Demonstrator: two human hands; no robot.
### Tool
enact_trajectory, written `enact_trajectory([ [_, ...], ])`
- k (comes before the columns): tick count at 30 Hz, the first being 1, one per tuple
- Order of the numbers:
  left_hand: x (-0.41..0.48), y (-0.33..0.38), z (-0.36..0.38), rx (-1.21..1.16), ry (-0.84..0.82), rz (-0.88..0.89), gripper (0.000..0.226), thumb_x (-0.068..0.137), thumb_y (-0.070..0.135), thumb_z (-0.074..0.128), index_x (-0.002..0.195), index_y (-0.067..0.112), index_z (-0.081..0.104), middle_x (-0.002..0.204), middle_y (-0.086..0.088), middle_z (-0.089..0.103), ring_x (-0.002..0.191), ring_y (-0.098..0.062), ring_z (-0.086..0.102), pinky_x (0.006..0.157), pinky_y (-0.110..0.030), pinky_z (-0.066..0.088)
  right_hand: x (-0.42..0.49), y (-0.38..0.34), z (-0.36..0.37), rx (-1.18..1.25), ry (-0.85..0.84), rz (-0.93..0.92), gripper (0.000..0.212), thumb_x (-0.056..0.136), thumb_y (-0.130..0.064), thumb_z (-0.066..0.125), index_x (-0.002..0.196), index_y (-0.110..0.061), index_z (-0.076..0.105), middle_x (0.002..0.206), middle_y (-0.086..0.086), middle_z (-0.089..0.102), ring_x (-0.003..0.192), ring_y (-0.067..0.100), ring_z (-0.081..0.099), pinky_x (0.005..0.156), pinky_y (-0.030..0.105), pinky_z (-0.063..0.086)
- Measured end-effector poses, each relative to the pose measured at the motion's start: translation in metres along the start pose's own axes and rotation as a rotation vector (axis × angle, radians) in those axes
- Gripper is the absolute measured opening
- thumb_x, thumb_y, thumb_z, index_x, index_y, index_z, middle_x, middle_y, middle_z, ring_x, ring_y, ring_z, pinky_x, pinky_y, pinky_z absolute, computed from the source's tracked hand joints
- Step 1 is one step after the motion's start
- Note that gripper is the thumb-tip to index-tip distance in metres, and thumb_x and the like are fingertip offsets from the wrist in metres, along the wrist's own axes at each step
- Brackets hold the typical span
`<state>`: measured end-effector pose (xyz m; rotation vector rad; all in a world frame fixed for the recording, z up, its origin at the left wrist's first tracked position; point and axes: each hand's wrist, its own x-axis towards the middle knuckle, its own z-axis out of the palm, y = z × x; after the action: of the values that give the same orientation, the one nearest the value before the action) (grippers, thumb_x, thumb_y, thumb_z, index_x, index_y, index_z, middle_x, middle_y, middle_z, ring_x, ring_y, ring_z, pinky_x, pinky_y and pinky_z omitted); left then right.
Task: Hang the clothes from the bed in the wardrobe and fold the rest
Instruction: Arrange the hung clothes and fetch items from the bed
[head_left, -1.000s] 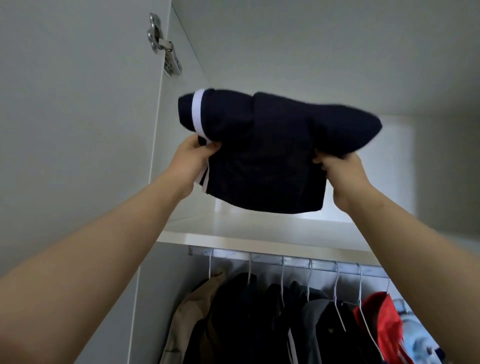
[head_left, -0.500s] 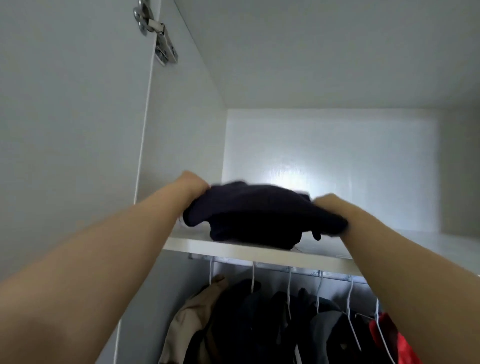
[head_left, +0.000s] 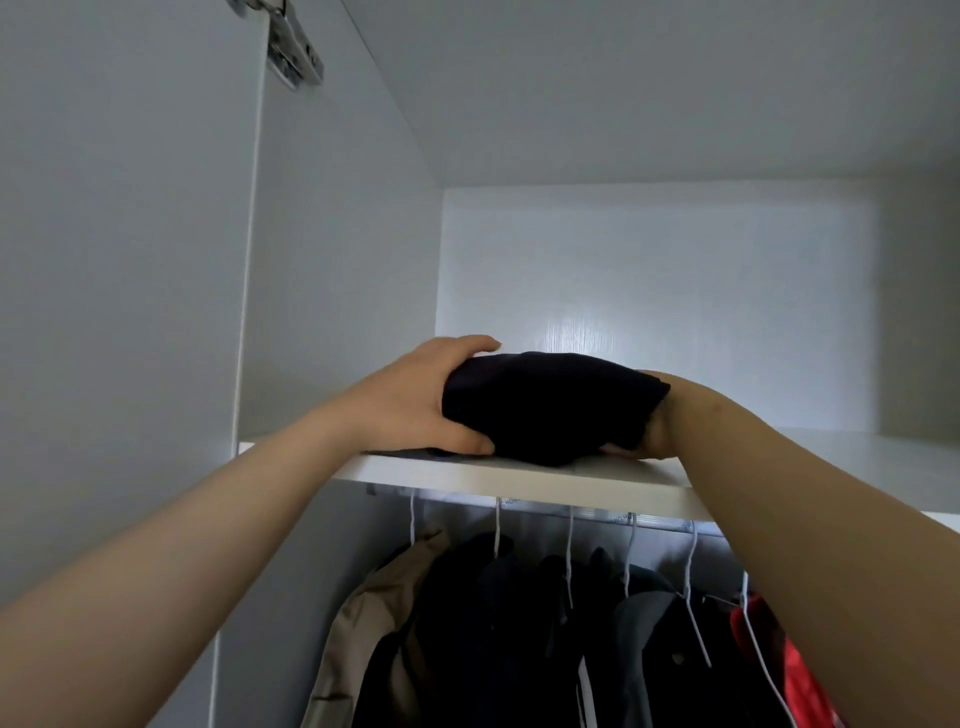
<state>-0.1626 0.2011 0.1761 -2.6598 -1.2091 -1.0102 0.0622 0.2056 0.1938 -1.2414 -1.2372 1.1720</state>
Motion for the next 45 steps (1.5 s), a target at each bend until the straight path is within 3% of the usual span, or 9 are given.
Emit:
enact_trajectory([
  [5,0.001,-0.01,0.0,0.278,0.09,-0.22,0.062,0.07,0.015,0.066,0.124,0.027,0.036,0.104,-0.002,0.048,0.088,-0.02,0.052,0.068,-0.026,0.037,0.013,0.006,-0.002,-0.095,0.066,-0.051,0.023,0.096,0.001,0.038,0.076,-0.008,0.046,0.077,0.007,0.046,0.066,0.016,0.048,0.039,0.019,0.048],
  [10,0.011,-0.003,-0.022,0.668,0.275,0.089,0.043,0.078,-0.002,0.047,0.117,0.015,0.052,0.105,-0.006,0.06,0.094,-0.028,0.053,0.075,-0.036,0.041,0.016,0.004,-0.009,0.042,0.128,-0.112,0.013,0.088,0.009,0.044,0.087,0.004,0.056,0.081,0.013,0.051,0.07,0.024,0.05,0.042,0.02,0.047],
  [13,0.007,-0.002,-0.021,0.681,0.244,0.197,0.048,0.075,-0.003,0.046,0.114,0.021,0.06,0.103,0.0,0.065,0.098,-0.025,0.054,0.08,-0.037,0.043,0.024,0.001,-0.011,0.115,0.175,-0.168,0.029,0.094,0.0,0.042,0.121,0.003,0.053,0.102,0.012,0.046,0.089,0.027,0.045,0.069,0.026,0.047],
  [18,0.001,0.002,-0.023,0.254,-0.097,-0.054,0.052,0.062,0.035,0.067,0.11,0.038,0.048,0.096,0.019,0.057,0.092,-0.013,0.055,0.077,-0.03,0.044,0.016,0.01,-0.01,-0.315,0.232,-0.195,0.035,0.092,-0.021,0.055,0.122,-0.001,0.054,0.11,0.014,0.056,0.103,0.024,0.054,0.092,0.026,0.043],
  [22,0.007,-0.004,0.004,0.409,0.112,0.004,0.058,0.071,0.033,0.068,0.125,0.03,0.046,0.112,0.004,0.057,0.103,-0.02,0.053,0.083,-0.031,0.042,0.005,0.003,-0.01,0.087,-0.178,-0.078,0.015,0.086,-0.003,0.056,0.099,-0.01,0.058,0.106,0.013,0.057,0.092,0.03,0.057,0.06,0.035,0.058],
  [26,0.015,-0.009,0.01,0.294,0.401,0.02,0.047,0.078,0.01,0.058,0.123,0.023,0.054,0.105,-0.001,0.067,0.096,-0.025,0.059,0.073,-0.029,0.041,0.002,0.004,-0.004,0.173,-0.295,-0.076,0.03,0.059,-0.002,0.069,0.087,-0.012,0.064,0.105,0.016,0.058,0.096,0.036,0.058,0.057,0.044,0.058],
  [32,0.011,-0.011,0.0,-0.089,0.064,-0.017,0.058,0.076,0.013,0.059,0.125,0.034,0.037,0.121,0.004,0.052,0.108,-0.019,0.051,0.089,-0.024,0.043,0.011,0.001,-0.007,0.554,-0.168,-0.027,0.008,0.088,0.004,0.049,0.087,0.001,0.056,0.091,0.019,0.059,0.081,0.034,0.057,0.039,0.039,0.054],
  [37,0.014,0.003,0.026,0.573,0.335,-0.052,0.107,0.051,0.065,0.07,0.139,0.034,0.018,0.151,0.006,0.011,0.134,-0.019,0.02,0.102,-0.047,0.024,0.015,-0.003,-0.011,0.904,-0.122,0.025,0.013,0.087,-0.002,0.056,0.1,0.003,0.058,0.104,0.023,0.06,0.088,0.039,0.058,0.039,0.041,0.054],
  [45,0.058,0.024,0.011,0.783,0.547,-0.04,0.064,0.067,0.011,0.055,0.13,0.019,0.041,0.113,-0.009,0.052,0.088,-0.034,0.055,0.072,-0.037,0.032,0.005,-0.004,-0.012,0.933,-0.17,0.016,0.01,0.088,0.0,0.052,0.092,0.007,0.058,0.097,0.027,0.058,0.083,0.044,0.055,0.039,0.043,0.053],
])
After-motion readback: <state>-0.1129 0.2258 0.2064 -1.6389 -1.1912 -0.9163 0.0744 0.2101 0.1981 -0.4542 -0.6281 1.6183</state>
